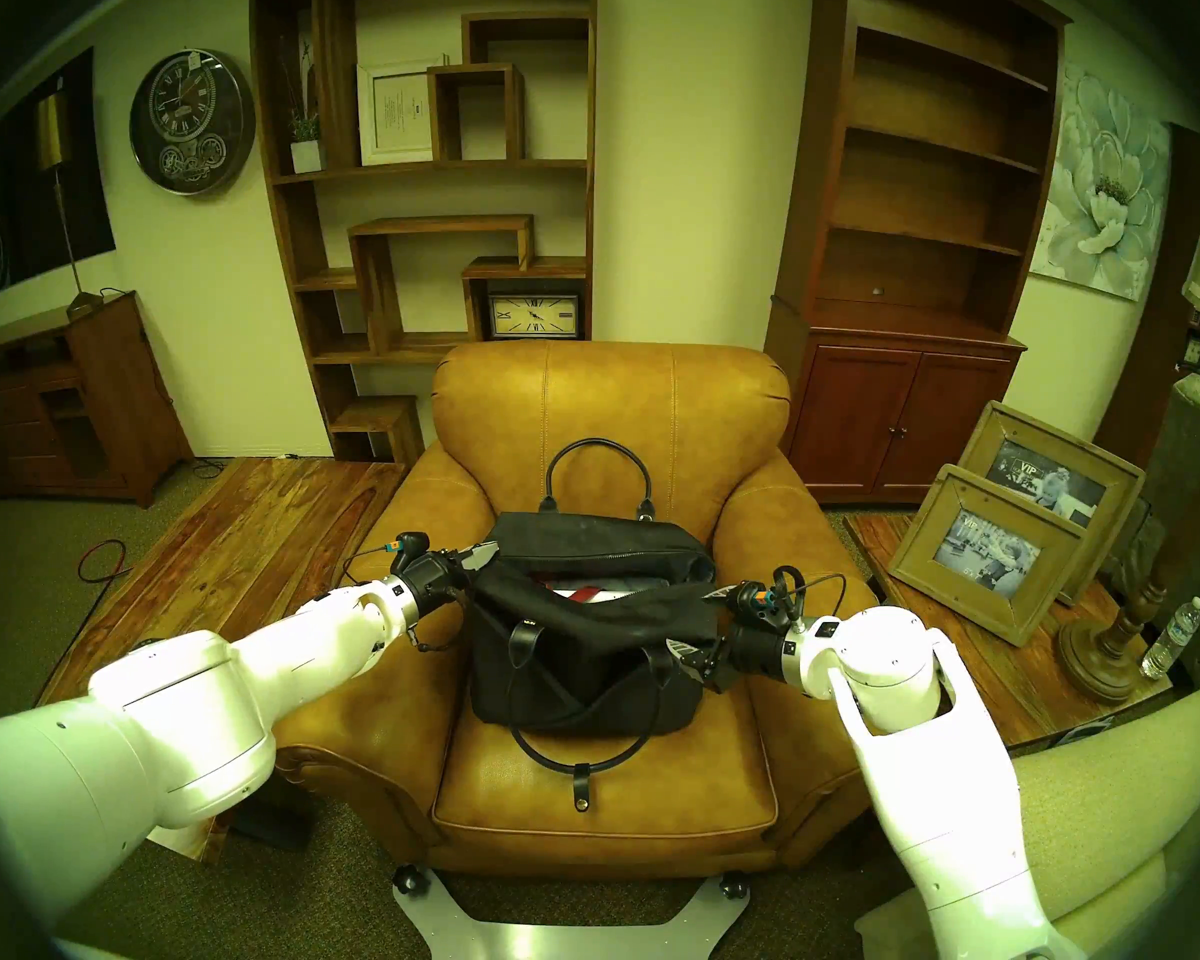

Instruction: Close a bag with a zipper

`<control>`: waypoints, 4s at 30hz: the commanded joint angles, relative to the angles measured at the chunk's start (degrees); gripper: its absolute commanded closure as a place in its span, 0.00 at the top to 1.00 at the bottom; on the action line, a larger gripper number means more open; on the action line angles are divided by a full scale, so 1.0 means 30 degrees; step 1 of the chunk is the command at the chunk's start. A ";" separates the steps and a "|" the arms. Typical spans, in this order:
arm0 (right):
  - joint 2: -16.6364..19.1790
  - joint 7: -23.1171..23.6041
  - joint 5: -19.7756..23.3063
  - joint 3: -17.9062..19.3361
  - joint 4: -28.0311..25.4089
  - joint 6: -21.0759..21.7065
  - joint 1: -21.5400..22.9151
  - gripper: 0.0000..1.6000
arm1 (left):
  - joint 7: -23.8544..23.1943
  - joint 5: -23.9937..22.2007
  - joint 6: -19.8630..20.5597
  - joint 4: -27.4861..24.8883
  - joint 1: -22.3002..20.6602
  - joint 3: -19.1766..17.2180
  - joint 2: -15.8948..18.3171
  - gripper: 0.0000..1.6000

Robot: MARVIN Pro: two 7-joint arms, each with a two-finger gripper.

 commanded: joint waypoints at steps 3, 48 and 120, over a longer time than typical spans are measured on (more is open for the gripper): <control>0.0031 0.0036 0.0009 0.0001 -0.0308 -0.0051 0.0162 1.00 | 0.0338 0.0382 -0.0273 -0.0899 -0.0795 0.0327 -0.1035 0.00; 0.0007 0.0041 0.0000 0.0012 -0.0281 -0.0060 0.0170 1.00 | -0.0721 0.2674 -0.1059 -0.5987 -0.1383 0.2519 0.1535 1.00; -0.7191 -0.1896 -0.3135 -0.4814 1.0429 -0.1446 1.0020 1.00 | -0.4852 0.1354 0.1746 -0.5882 0.1350 0.0440 0.8128 1.00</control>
